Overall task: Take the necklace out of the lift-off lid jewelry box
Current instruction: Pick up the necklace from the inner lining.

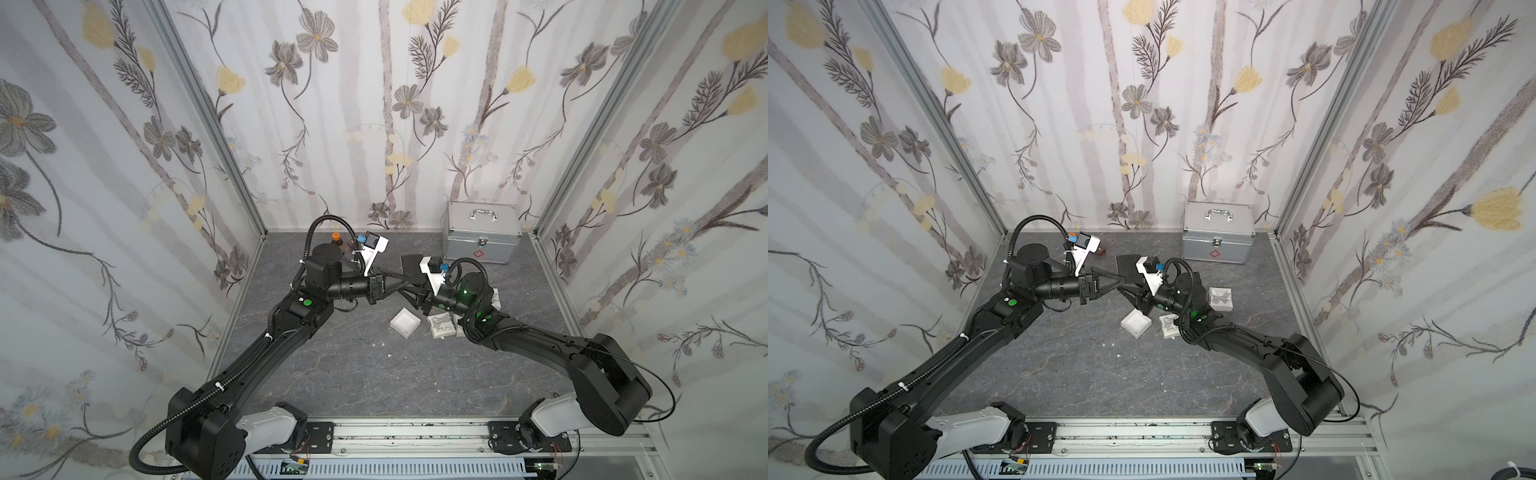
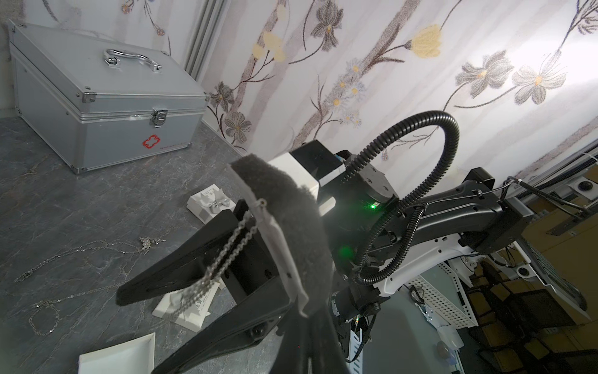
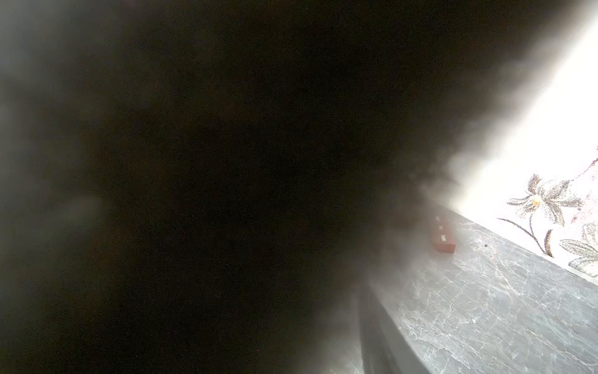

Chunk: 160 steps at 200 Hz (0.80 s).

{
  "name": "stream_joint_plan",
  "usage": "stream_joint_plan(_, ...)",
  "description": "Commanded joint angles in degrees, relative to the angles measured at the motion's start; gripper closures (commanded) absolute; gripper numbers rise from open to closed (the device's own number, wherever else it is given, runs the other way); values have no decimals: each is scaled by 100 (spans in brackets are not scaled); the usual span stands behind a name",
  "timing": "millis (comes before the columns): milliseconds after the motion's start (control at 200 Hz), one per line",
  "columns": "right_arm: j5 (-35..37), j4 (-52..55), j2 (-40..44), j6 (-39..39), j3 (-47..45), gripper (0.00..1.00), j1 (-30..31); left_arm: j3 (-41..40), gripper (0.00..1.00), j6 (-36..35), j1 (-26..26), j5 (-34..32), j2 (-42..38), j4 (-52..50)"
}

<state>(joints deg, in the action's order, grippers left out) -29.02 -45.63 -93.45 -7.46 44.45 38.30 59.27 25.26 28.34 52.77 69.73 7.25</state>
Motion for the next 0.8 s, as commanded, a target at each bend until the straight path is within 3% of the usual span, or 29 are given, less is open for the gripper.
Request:
stream_joint_plan(0,-126,-436,-73,-87,66,61,19,23,100,166,-4,145,5,427)
stream_joint_plan(150,-192,-672,-183,-267,72,75,19,19,100,284,-4,229,23,593)
stream_joint_plan(395,-223,-830,-245,-370,74,84,38,-21,100,332,-6,246,31,694)
stream_joint_plan(555,-174,-834,-144,-379,15,98,38,-66,100,336,-13,223,31,717)
stream_joint_plan(794,238,-495,155,-177,-129,100,-29,-220,100,318,-87,143,-69,708)
